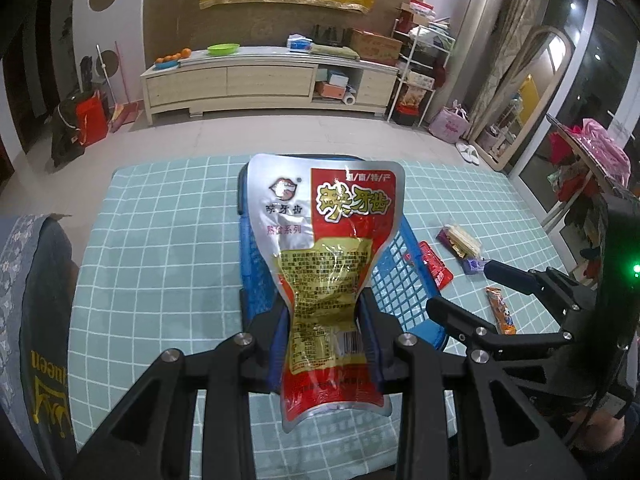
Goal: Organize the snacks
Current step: 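Open the right tool to drop the bread bag while the left tool lowers the red pack into the basket, then open the left tool to release the red pack into the basket, then move both open tools back over the remaining snacks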
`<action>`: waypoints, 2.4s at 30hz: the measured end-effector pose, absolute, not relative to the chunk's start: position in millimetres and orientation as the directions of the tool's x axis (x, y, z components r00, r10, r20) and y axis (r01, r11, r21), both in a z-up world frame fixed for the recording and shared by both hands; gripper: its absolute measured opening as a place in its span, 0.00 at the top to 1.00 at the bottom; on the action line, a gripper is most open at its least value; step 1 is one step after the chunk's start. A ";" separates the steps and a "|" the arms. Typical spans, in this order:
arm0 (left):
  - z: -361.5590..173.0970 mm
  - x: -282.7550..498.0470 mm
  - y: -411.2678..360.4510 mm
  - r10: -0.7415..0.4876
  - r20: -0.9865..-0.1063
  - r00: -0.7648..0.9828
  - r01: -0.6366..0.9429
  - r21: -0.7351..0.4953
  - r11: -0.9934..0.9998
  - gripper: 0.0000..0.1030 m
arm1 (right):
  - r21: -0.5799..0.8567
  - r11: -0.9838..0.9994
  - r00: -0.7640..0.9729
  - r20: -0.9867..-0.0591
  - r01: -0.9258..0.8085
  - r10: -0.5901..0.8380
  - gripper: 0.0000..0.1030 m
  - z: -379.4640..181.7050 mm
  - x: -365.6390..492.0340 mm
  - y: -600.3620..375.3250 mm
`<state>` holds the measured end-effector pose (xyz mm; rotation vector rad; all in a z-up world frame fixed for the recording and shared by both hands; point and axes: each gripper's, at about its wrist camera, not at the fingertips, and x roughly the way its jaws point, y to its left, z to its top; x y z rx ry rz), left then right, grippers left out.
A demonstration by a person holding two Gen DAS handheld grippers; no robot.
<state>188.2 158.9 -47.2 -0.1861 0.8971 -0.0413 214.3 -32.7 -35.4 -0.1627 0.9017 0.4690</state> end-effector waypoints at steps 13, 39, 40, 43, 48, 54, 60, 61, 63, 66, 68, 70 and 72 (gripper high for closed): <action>-81.9 227.1 150.8 -0.122 -0.805 0.581 -0.025 -0.167 0.986 0.71 | 0.042 0.904 0.549 -0.782 -0.426 0.295 0.16 -47.3 230.1 -42.9; -86.1 215.7 156.6 -0.103 -0.816 0.568 -0.049 -0.158 0.986 0.41 | 0.042 0.904 0.534 -0.795 -0.426 0.289 0.16 -46.3 225.1 -46.5; -81.0 210.7 153.7 -0.101 -0.811 0.576 -0.042 -0.153 0.987 0.41 | 0.041 0.903 0.537 -0.792 -0.427 0.290 0.16 -43.2 222.7 -47.6; -70.3 198.5 146.7 -0.104 -0.797 0.595 -0.011 -0.137 0.990 0.40 | 0.039 0.902 0.550 -0.781 -0.429 0.295 0.16 -31.8 213.0 -52.7; -51.7 180.9 133.0 -0.089 -0.772 0.630 0.014 -0.103 0.995 0.38 | 0.022 0.902 0.573 -0.766 -0.431 0.292 0.16 -12.5 200.2 -61.7; -36.3 162.8 110.4 -0.094 -0.746 0.660 0.057 -0.076 0.996 0.36 | 0.016 0.904 0.590 -0.753 -0.426 0.291 0.16 1.4 183.4 -77.9; -27.8 147.6 89.7 -0.095 -0.724 0.683 0.079 -0.055 0.995 0.36 | 0.022 0.913 0.606 -0.741 -0.407 0.288 0.16 9.2 170.6 -96.9; -26.3 144.1 85.7 -0.095 -0.712 0.695 0.082 -0.053 0.995 0.36 | 0.024 0.915 0.610 -0.738 -0.404 0.289 0.16 10.3 168.3 -100.7; -22.6 136.9 75.8 -0.087 -0.681 0.728 0.084 -0.037 0.996 0.36 | 0.023 0.917 0.618 -0.732 -0.397 0.286 0.16 11.9 163.5 -107.3; -21.9 127.8 60.1 -0.079 -0.659 0.748 0.094 -0.013 0.995 0.36 | 0.013 0.918 0.631 -0.723 -0.396 0.282 0.16 13.9 156.0 -118.9; -22.6 124.8 50.3 -0.096 -0.655 0.750 0.113 -0.016 0.993 0.36 | 0.016 0.920 0.638 -0.715 -0.391 0.284 0.16 15.2 151.9 -129.9; -23.7 124.1 41.3 -0.102 -0.651 0.752 0.124 -0.012 0.992 0.36 | 0.010 0.924 0.645 -0.712 -0.383 0.276 0.16 15.6 148.9 -137.2; -25.5 124.6 32.9 -0.111 -0.650 0.752 0.128 -0.021 0.992 0.36 | 0.002 0.923 0.650 -0.709 -0.385 0.273 0.16 15.1 146.4 -146.4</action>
